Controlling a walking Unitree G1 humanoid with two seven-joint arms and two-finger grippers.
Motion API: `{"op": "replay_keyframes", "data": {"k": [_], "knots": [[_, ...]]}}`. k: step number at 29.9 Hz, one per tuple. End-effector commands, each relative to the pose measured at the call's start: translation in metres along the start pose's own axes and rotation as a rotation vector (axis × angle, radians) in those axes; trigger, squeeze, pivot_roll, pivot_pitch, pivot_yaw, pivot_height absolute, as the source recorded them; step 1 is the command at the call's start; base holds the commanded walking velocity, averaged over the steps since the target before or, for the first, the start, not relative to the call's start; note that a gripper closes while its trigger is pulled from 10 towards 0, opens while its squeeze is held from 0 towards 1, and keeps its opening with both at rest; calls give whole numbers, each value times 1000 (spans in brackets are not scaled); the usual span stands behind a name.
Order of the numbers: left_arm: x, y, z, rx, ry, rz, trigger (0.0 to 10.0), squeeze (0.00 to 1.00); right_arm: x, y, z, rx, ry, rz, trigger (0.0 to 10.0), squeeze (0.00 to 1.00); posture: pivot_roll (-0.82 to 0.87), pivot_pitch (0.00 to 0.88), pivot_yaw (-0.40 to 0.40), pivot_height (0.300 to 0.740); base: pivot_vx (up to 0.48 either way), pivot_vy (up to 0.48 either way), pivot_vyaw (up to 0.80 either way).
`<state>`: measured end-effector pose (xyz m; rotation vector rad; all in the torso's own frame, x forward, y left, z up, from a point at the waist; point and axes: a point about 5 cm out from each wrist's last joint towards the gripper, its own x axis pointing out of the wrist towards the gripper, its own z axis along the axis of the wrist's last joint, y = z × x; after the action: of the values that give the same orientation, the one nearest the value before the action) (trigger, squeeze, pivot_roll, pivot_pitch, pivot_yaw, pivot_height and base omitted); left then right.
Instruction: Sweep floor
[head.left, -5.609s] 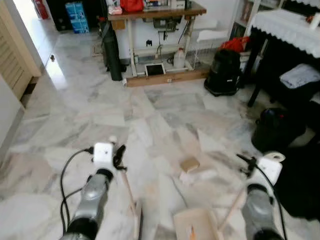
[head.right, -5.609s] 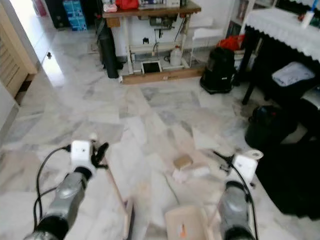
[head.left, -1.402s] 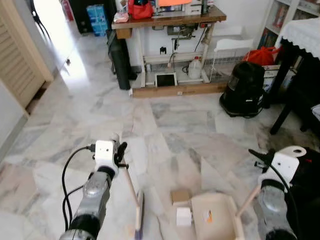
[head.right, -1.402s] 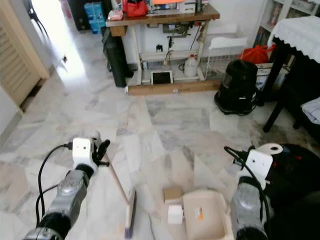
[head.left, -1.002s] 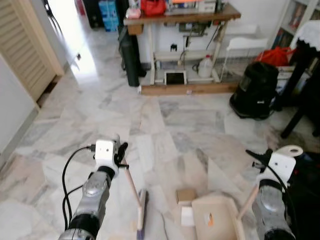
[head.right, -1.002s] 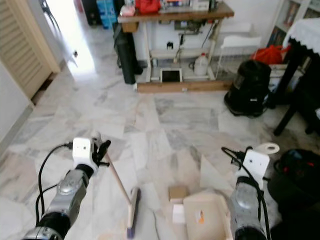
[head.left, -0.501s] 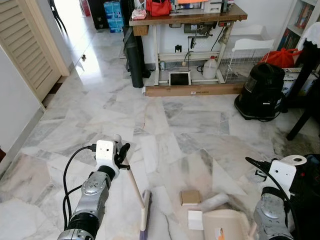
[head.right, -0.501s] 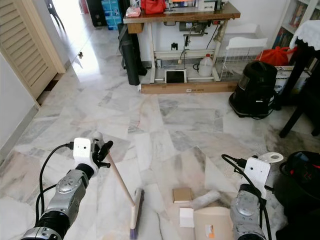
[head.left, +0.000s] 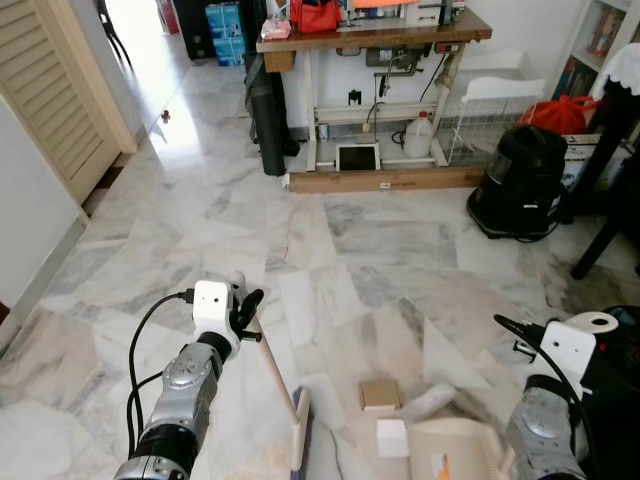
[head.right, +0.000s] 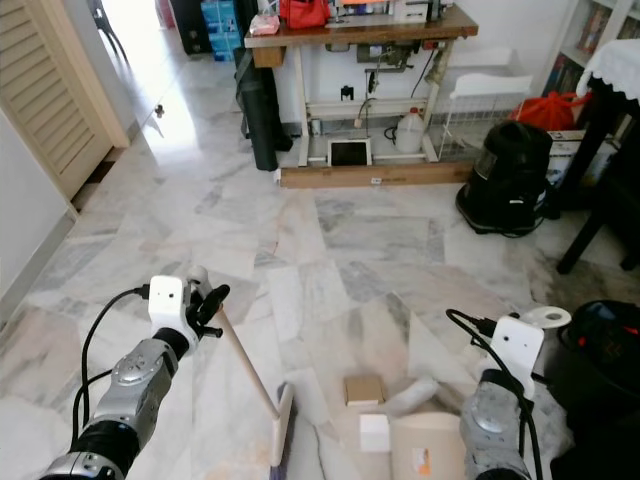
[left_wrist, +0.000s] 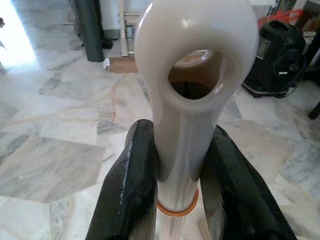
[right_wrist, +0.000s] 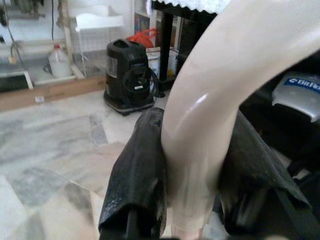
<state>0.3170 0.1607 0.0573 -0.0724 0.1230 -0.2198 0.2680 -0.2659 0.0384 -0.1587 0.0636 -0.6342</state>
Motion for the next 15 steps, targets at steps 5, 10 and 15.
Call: {"op": "replay_keyframes", "data": {"k": [5,10,15], "knots": [[1,-2,1,-5,-3,4,10000,0,16,5,35,98,-130,10,10000,0,-94,0,53,740,0,-259,0],[2,-4,1,-11,-5,2,10000,0,16,6,37,114,-132,13,10000,0,-91,0,50,740,0,0,0],[2,-3,0,-13,-6,5,10000,0,15,4,38,122,-138,17,10000,0,-91,0,50,740,0,0,0]]}}
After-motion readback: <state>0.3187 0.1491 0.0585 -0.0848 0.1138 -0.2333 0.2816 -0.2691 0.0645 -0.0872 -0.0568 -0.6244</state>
